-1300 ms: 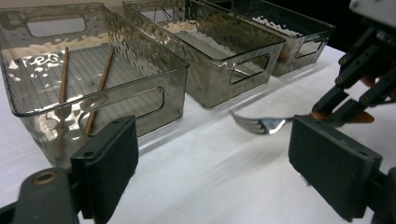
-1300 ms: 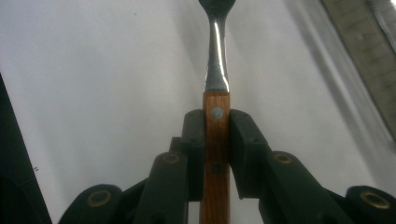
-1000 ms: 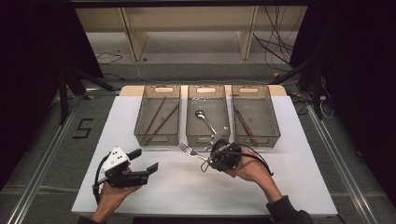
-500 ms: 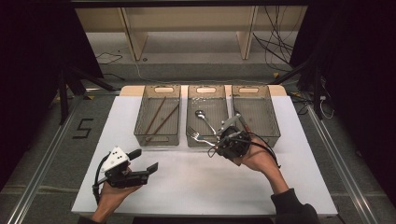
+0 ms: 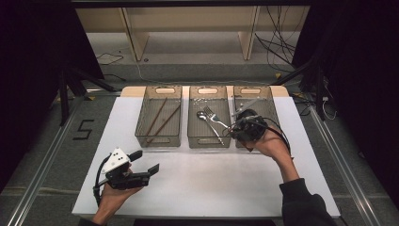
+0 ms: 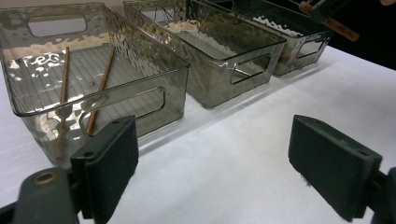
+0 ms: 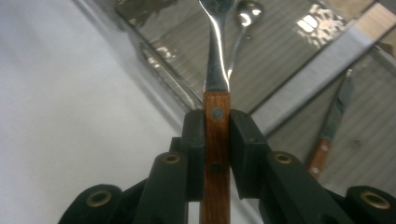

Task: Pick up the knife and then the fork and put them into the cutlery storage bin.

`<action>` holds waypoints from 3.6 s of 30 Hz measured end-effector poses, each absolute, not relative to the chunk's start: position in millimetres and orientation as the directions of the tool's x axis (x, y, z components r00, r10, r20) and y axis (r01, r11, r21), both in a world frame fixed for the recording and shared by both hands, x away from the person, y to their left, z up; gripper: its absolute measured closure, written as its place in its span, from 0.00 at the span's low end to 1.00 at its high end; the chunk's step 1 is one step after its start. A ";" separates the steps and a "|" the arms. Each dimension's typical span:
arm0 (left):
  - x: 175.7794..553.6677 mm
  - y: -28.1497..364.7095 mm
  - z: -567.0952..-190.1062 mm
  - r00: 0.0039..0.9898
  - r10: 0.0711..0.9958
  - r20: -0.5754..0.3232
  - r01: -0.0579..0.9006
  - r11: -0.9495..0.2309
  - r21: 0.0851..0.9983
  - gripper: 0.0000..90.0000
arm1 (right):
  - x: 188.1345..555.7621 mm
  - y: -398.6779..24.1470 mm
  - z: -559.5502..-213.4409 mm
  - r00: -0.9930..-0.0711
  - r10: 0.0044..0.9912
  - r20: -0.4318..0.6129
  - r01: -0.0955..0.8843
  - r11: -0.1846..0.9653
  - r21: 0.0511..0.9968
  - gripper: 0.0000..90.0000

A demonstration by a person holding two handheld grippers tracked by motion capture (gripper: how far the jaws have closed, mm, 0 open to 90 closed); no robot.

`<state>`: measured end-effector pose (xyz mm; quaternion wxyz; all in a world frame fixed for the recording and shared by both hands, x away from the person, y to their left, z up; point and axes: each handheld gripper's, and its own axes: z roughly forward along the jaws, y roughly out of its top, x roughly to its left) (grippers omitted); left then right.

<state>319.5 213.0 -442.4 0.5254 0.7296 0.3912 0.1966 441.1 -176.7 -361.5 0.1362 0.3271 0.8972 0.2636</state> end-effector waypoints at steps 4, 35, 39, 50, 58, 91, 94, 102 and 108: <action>319.6 213.1 -442.4 0.617 0.777 -0.124 0.364 -0.142 0.920 0.18 | 449.3 -186.1 -358.6 -0.721 0.689 -0.069 0.539 0.622 0.568 0.86; 319.6 212.8 -442.3 0.617 0.777 -0.123 0.363 -0.143 0.921 0.18 | 497.8 -232.1 -361.8 -0.527 0.849 -0.043 0.679 0.451 0.579 0.86; 319.7 213.0 -442.3 0.617 0.777 -0.124 0.364 -0.143 0.920 0.18 | 505.2 -237.1 -365.2 -0.499 0.866 -0.042 0.697 0.429 0.574 0.86; 319.8 213.4 -442.3 0.617 0.777 -0.124 0.364 -0.142 0.921 0.18 | 518.2 -243.2 -375.1 -0.441 0.897 -0.037 0.734 0.384 0.560 0.86; 319.8 213.7 -442.3 0.618 0.777 -0.123 0.364 -0.144 0.920 0.18 | 522.4 -246.0 -380.1 -0.419 0.907 -0.043 0.750 0.372 0.547 0.86; 319.5 213.6 -442.1 0.619 0.776 -0.123 0.364 -0.144 0.920 0.18 | 524.0 -242.7 -404.6 -0.388 0.922 0.002 0.798 0.336 0.500 0.86; 319.6 213.7 -442.1 0.619 0.776 -0.122 0.364 -0.145 0.920 0.18 | 524.3 -241.7 -406.6 -0.389 0.921 0.003 0.803 0.338 0.490 0.85; 319.7 213.5 -442.2 0.617 0.777 -0.123 0.364 -0.143 0.920 0.18 | 523.9 -239.5 -404.9 -0.415 0.908 0.051 0.799 0.337 0.499 0.74; 319.6 213.3 -442.2 0.617 0.777 -0.123 0.364 -0.143 0.920 0.18 | 520.2 -239.4 -400.6 -0.427 0.902 0.055 0.785 0.340 0.518 0.69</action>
